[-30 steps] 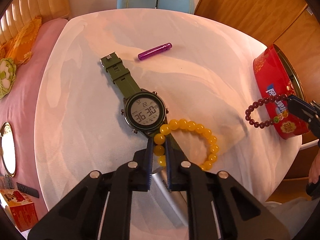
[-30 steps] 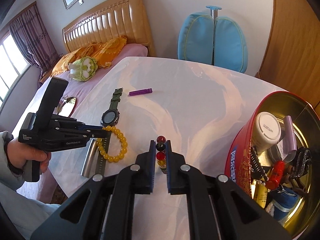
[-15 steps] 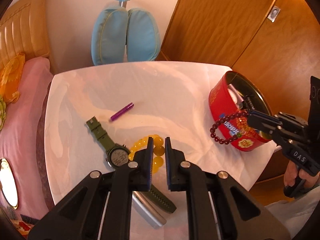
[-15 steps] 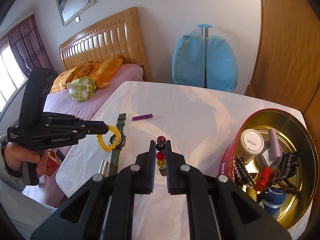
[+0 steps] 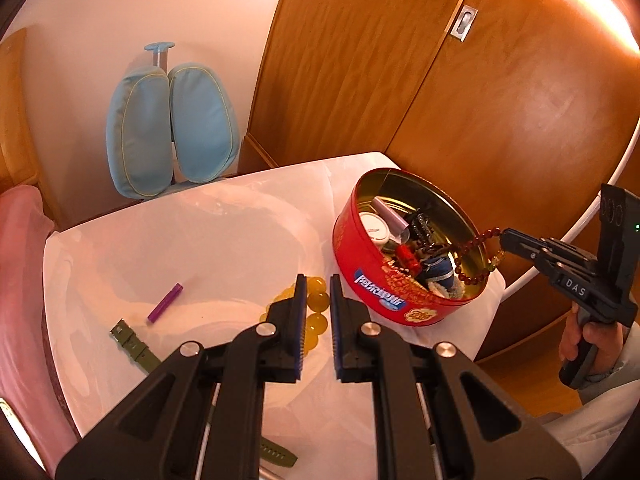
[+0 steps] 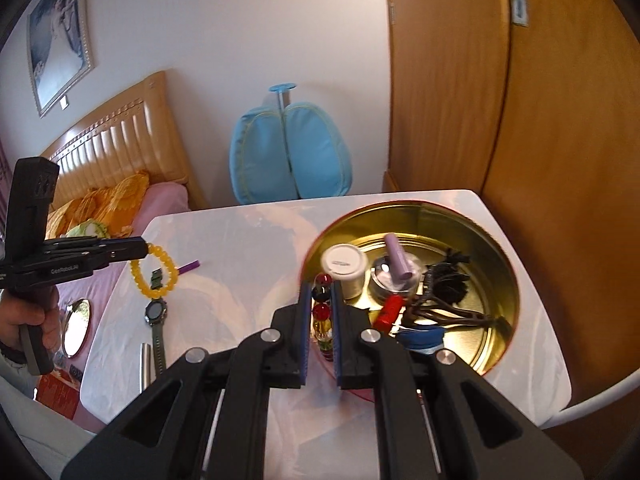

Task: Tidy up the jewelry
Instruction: 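Carry both bracelets over the red tin and open the right tool inside it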

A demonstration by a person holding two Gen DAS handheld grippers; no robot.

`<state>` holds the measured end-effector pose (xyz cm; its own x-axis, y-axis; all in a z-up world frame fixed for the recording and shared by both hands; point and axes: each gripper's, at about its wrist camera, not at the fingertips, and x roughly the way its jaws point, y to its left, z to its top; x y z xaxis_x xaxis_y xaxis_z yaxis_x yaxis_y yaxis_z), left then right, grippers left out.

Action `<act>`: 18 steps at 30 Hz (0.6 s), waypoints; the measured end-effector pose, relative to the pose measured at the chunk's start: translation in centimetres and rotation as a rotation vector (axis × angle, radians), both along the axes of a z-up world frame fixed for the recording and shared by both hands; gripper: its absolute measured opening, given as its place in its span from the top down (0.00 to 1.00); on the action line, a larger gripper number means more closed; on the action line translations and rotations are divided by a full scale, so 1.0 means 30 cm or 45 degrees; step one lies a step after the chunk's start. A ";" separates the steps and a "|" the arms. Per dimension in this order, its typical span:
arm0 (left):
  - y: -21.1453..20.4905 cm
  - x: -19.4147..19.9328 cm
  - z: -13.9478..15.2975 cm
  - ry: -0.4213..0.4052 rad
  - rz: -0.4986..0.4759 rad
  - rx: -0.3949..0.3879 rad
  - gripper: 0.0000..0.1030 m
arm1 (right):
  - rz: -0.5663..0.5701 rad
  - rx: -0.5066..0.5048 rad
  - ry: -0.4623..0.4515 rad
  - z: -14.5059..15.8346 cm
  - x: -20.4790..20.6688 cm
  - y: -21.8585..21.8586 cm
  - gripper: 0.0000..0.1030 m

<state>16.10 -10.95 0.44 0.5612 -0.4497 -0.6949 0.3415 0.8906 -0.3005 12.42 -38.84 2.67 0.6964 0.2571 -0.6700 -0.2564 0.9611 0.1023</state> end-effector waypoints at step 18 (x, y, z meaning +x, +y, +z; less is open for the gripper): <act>-0.326 0.080 0.068 0.015 0.181 -0.076 0.89 | 0.276 -0.113 0.155 -0.180 0.610 -0.201 0.90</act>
